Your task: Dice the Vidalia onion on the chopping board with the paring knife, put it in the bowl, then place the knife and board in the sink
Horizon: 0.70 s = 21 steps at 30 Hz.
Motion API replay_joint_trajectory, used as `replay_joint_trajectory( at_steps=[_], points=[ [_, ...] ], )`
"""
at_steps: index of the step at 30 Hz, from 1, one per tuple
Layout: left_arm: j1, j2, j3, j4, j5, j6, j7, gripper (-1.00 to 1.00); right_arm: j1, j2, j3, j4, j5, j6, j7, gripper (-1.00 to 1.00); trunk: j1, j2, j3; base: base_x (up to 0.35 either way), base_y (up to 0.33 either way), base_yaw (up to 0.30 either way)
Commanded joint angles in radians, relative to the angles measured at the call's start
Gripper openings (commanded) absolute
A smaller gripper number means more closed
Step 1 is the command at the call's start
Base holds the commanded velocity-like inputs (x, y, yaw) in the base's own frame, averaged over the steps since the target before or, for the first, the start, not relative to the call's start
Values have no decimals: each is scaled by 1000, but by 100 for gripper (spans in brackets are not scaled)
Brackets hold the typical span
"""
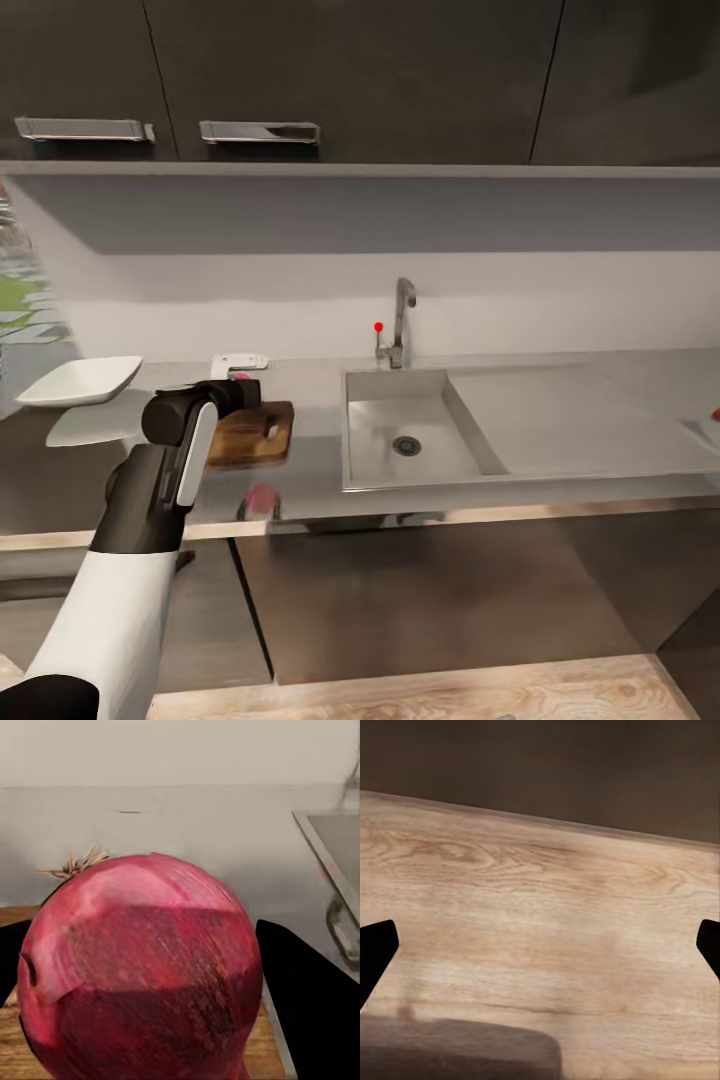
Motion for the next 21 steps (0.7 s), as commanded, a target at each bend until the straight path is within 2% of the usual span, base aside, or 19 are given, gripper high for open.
replay_joint_trajectory(
  at_steps=[1,14,21],
  points=[
    [-1,1,-1,0,8,3,9,-100,-1,0,-8,1,11,-3,-5,100,0,-1,-1,0,304,0],
    [-1,1,-1,15,7,2,9,-100,-1,0,-8,1,11,-3,-5,100,0,-1,-1,4,301,0],
    [-1,1,-1,32,7,0,9,-100,-1,0,-8,1,11,-3,-4,100,0,-1,-1,168,167,0]
  ],
)
